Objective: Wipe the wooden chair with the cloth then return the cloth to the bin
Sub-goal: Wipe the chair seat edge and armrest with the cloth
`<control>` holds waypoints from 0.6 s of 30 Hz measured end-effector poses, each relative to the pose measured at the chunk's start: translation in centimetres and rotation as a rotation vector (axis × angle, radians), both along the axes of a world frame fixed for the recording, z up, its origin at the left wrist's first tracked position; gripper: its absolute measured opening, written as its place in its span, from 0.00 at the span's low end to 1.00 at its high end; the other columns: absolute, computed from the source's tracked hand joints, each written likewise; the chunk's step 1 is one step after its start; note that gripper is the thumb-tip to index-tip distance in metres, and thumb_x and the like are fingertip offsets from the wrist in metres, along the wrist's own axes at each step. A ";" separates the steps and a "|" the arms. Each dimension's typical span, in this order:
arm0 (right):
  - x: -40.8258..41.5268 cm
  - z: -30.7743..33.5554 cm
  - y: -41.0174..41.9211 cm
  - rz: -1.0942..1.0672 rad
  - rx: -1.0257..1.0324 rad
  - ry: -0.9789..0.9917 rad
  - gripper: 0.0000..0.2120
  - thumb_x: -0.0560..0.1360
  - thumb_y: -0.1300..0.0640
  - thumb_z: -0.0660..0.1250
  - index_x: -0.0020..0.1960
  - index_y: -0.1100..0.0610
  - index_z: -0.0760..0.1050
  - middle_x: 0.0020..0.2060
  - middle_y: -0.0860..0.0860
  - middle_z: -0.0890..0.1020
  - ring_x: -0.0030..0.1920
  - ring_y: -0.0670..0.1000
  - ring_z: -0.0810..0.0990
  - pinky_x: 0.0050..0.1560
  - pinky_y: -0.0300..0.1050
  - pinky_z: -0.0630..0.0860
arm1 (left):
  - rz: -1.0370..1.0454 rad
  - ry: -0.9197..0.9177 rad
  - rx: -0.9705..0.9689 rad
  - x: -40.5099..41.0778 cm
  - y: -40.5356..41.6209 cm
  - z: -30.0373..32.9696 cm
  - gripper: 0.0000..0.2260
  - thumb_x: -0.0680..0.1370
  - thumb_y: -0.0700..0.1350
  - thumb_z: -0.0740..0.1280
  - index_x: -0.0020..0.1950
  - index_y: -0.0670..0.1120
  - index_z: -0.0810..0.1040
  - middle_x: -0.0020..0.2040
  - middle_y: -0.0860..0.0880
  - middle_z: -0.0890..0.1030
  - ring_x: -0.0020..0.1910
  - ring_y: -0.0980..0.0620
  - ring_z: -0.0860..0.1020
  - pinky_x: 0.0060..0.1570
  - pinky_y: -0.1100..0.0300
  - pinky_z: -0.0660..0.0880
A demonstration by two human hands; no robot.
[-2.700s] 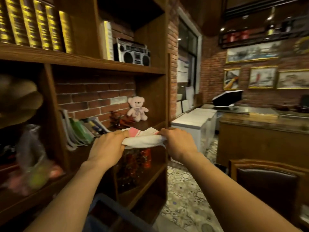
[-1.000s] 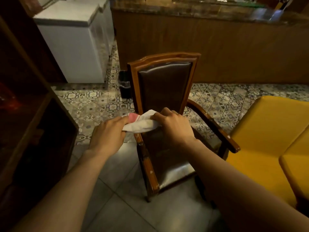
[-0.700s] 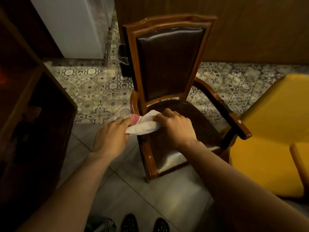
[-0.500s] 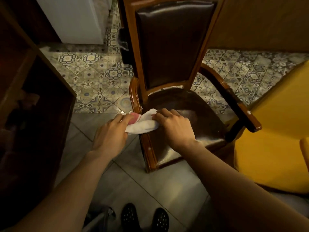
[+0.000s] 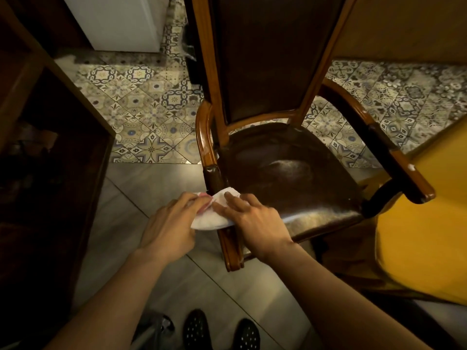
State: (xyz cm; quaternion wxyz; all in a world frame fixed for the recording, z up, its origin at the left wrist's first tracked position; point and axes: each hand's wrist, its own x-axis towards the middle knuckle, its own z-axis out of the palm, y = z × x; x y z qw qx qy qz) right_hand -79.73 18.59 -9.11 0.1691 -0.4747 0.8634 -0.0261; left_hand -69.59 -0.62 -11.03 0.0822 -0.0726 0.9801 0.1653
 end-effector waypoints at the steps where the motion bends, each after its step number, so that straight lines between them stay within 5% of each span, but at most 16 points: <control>1: 0.0 -0.4 -0.1 0.010 0.015 -0.019 0.42 0.76 0.55 0.70 0.79 0.40 0.48 0.80 0.50 0.53 0.75 0.58 0.57 0.59 0.56 0.75 | -0.023 -0.002 -0.010 -0.4 -0.3 0.1 0.40 0.67 0.47 0.73 0.76 0.61 0.60 0.72 0.55 0.64 0.65 0.48 0.71 0.62 0.55 0.72; 6: 0.4 -1.8 -0.6 0.000 0.037 -0.053 0.46 0.75 0.54 0.72 0.80 0.41 0.44 0.81 0.50 0.48 0.76 0.58 0.53 0.64 0.58 0.71 | -0.119 0.043 0.060 -4.2 -1.0 -0.2 0.32 0.75 0.58 0.53 0.79 0.60 0.49 0.81 0.57 0.50 0.78 0.60 0.43 0.76 0.56 0.43; 11: 1.1 -2.9 -0.4 -0.006 -0.017 -0.055 0.40 0.78 0.55 0.67 0.80 0.46 0.45 0.80 0.51 0.49 0.77 0.59 0.50 0.63 0.60 0.72 | -0.107 0.021 0.022 -8.0 -0.2 -2.4 0.32 0.80 0.65 0.35 0.81 0.52 0.44 0.81 0.54 0.44 0.78 0.60 0.38 0.78 0.55 0.40; 18: 2.9 -3.9 1.0 -0.024 -0.007 -0.079 0.43 0.78 0.54 0.68 0.81 0.48 0.42 0.81 0.51 0.44 0.79 0.59 0.47 0.67 0.61 0.70 | -0.164 -0.064 0.020 -9.0 0.5 -5.1 0.37 0.76 0.67 0.30 0.80 0.49 0.42 0.81 0.52 0.40 0.77 0.58 0.34 0.77 0.56 0.38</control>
